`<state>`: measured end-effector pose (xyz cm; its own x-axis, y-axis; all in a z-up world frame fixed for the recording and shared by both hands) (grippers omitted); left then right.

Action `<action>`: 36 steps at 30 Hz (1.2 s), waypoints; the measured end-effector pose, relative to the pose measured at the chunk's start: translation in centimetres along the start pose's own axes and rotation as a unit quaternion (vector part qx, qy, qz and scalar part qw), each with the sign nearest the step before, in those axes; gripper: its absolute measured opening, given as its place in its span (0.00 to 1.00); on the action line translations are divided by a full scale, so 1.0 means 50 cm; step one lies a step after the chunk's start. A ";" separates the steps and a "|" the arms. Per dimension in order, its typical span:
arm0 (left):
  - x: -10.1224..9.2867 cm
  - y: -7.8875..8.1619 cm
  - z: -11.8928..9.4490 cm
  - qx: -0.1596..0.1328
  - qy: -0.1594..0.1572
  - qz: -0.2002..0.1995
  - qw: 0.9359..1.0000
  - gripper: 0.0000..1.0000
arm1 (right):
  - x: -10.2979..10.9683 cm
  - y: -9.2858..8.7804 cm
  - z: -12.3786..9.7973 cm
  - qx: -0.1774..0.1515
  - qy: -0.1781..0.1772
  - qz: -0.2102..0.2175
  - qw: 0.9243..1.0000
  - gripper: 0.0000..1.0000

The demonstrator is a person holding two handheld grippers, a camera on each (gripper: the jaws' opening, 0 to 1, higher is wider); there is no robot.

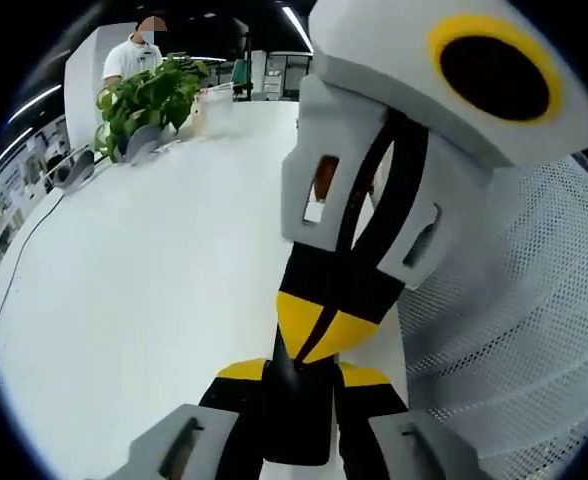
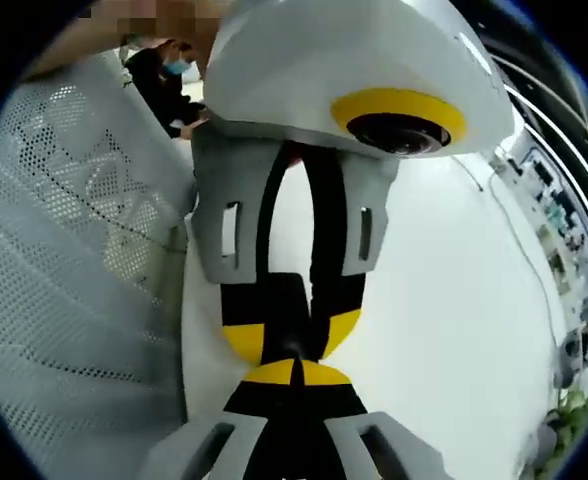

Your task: Press the specified remote control buttons in sequence, fully releasing each button before pressing the next.

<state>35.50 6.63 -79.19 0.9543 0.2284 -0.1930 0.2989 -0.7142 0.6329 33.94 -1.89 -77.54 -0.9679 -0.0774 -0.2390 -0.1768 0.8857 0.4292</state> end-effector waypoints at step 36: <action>0.001 0.000 0.001 0.002 0.014 0.010 1.000 0.25 | -0.001 -0.016 -0.006 -0.055 0.024 0.065 0.996 0.00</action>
<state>35.57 6.61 -79.21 0.9597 0.2314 -0.1594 0.2793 -0.7219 0.6331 34.08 -2.74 -77.64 -0.9909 0.0097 -0.1341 -0.0659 0.8342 0.5475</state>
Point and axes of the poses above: the point that each gripper's makers call its tool centre point, and the gripper's own axes: z roughly forward along the fingers, x roughly to its left, y roughly out of its top, the point moved 9 cm from there along -z, roughly backward along the fingers, and after that the axes turned 8 degrees about -z, right-handed, at the moved point
